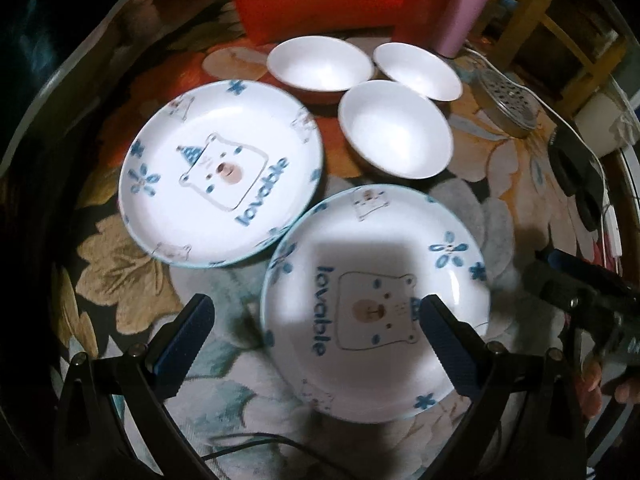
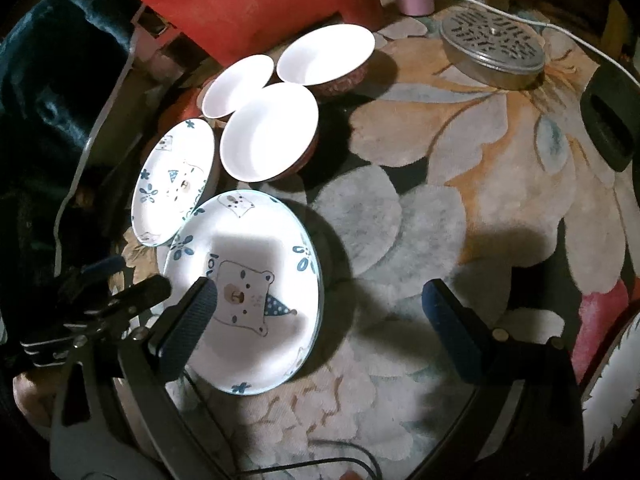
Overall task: Organize plates and bowls
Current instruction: 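Close both grippers on the rim of the larger lovable bear plate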
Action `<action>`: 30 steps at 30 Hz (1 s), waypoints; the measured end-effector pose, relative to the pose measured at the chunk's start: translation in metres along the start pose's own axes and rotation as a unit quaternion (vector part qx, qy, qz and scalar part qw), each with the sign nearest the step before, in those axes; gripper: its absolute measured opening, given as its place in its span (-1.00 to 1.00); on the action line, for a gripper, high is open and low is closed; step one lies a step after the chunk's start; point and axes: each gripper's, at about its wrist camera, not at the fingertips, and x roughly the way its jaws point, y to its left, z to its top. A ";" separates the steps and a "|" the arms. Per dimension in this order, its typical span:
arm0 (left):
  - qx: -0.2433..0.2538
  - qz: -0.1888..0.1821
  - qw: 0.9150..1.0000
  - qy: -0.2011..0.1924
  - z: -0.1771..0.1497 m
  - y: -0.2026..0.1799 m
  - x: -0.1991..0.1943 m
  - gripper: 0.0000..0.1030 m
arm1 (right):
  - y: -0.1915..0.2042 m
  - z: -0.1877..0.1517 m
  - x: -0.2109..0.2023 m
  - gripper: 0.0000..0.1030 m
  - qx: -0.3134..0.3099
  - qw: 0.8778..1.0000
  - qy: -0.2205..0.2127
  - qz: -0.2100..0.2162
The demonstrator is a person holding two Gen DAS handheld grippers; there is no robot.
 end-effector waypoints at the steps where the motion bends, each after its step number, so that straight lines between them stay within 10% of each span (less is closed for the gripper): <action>1: -0.005 -0.001 1.000 -0.001 -0.003 0.005 0.001 0.98 | -0.001 0.000 0.003 0.98 0.002 1.000 0.001 0.001; 13: -0.070 -0.020 0.997 0.021 -0.025 0.046 0.037 0.65 | 0.008 -0.004 0.055 -0.10 -0.030 0.997 0.065 -0.014; 17: -0.079 -0.029 0.996 0.042 -0.028 0.049 0.053 -0.12 | 0.009 -0.008 0.062 -0.37 -0.038 0.996 0.076 -0.021; 20: -0.067 -0.038 0.996 0.041 -0.027 0.046 0.057 -0.21 | 0.011 -0.010 0.066 -0.58 -0.048 0.995 0.084 -0.026; 30: -0.038 -0.062 0.996 0.049 -0.018 0.031 0.061 -0.54 | 0.011 -0.011 0.069 -0.65 -0.050 0.995 0.080 -0.018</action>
